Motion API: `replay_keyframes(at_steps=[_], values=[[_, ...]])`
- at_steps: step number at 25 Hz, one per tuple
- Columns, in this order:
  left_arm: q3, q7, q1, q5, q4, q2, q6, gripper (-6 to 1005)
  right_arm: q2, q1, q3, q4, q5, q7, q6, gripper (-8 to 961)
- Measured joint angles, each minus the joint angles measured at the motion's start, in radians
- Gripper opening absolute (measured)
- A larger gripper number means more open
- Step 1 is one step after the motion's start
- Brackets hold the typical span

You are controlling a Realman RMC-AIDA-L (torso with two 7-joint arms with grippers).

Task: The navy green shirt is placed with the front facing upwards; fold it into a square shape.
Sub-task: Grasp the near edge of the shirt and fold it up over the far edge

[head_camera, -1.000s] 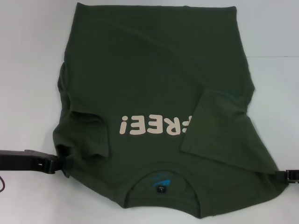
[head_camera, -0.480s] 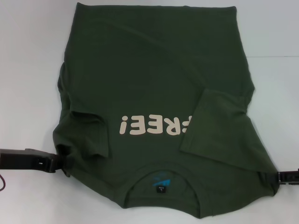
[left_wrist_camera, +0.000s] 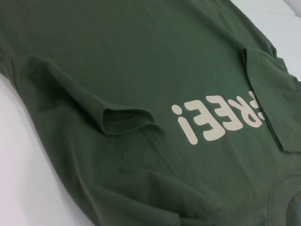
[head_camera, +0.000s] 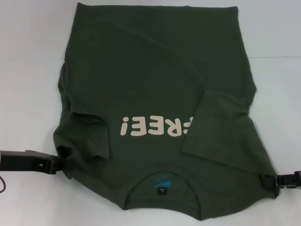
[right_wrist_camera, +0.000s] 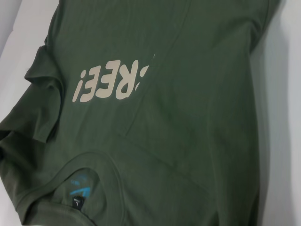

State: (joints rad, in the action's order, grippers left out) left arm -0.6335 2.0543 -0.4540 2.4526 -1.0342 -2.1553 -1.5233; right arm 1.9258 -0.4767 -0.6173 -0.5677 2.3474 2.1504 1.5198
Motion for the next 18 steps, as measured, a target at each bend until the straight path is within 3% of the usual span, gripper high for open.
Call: replay_keyframes(at_steps=[18], values=[[0.0,-0.001,0.0,0.0,0.0,0.0,0.0,46,-0.01,0.011,-0.003,0.0,0.003,0.003,-0.002,507]])
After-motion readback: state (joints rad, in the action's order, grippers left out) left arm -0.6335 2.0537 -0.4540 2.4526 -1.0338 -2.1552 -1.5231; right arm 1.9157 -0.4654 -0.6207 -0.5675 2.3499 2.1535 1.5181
